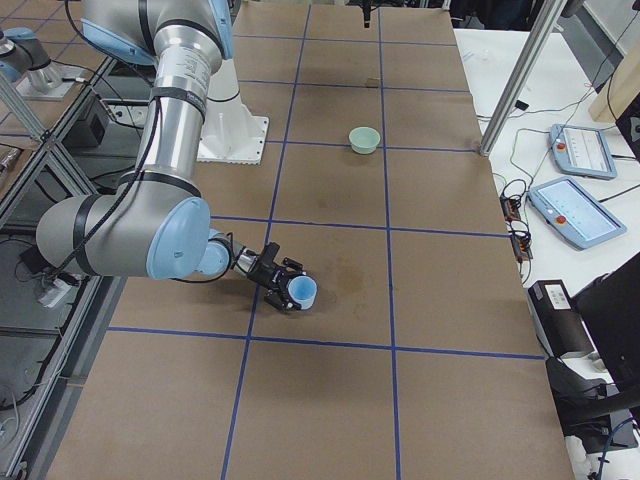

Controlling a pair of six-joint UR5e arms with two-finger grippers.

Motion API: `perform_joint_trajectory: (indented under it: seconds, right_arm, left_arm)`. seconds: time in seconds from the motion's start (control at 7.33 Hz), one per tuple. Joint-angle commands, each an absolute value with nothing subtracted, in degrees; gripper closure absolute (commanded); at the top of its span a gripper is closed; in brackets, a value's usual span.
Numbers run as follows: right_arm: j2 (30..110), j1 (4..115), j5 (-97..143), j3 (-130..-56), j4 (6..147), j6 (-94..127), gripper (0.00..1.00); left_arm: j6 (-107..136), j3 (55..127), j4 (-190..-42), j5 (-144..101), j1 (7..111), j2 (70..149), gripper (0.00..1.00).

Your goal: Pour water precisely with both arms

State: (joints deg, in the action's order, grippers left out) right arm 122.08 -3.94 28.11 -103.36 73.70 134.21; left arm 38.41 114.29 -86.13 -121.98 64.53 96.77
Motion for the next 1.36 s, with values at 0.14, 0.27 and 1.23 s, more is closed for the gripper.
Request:
perform_joint_trajectory:
  seconds: [0.14,0.27,1.23]
  right_arm:
    - [122.2,-4.5,28.1,-104.4,73.7,134.2,0.01]
    - [123.0,-4.9,28.0,-104.5,73.7,134.2,0.01]
    - [125.7,-7.0,28.2,-106.5,73.7,134.3,0.01]
  left_arm:
    - [38.4,114.3,-86.1,-121.9,64.6,96.8,0.0]
    - [38.4,114.4,-86.1,-121.9,64.6,96.8,0.0]
    - [38.3,114.5,-86.0,-122.0,64.7,96.7,0.0]
